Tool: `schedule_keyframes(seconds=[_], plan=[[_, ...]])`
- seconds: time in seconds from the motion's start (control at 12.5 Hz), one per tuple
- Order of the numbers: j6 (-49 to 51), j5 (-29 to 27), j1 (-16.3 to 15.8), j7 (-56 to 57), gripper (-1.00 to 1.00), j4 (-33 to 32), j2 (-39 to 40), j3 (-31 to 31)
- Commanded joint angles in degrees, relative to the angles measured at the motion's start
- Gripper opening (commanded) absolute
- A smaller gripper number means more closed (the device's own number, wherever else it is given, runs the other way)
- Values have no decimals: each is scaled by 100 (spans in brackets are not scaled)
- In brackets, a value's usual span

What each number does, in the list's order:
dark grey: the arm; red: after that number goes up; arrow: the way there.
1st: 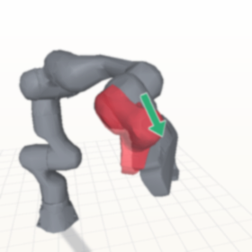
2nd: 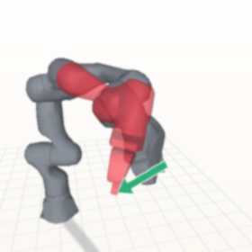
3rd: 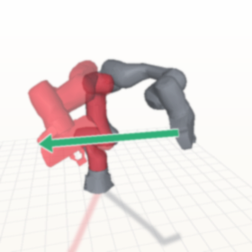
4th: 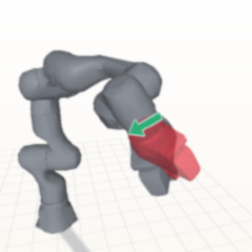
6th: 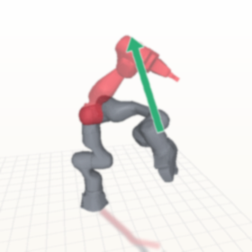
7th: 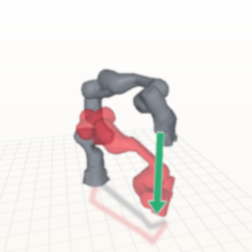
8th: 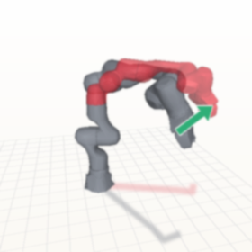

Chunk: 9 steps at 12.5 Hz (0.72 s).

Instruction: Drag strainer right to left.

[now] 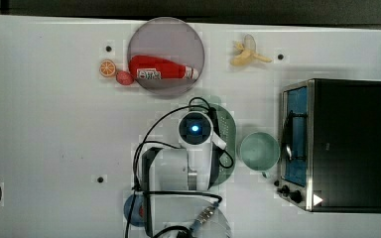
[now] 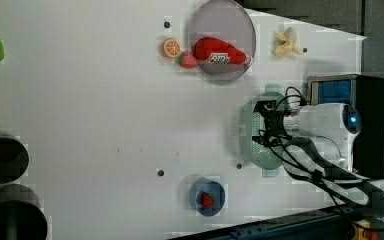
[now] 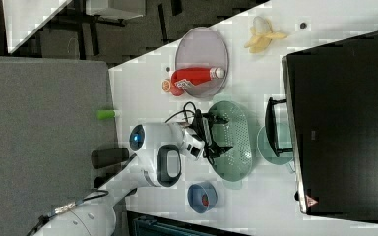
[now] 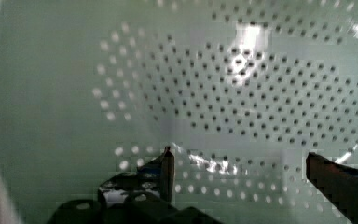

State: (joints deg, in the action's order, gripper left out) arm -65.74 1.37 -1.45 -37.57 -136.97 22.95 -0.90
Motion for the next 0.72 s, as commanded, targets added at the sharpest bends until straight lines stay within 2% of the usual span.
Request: schedule_keyframes(seconds=[0.08,0.4,0.72], plan=[[-111,-103,-151,-394,100,-10,-96,156],[-104,-575,-412,-409,100,7,-97,348],[-56,-892,-857,-893,100,14,-95,481]])
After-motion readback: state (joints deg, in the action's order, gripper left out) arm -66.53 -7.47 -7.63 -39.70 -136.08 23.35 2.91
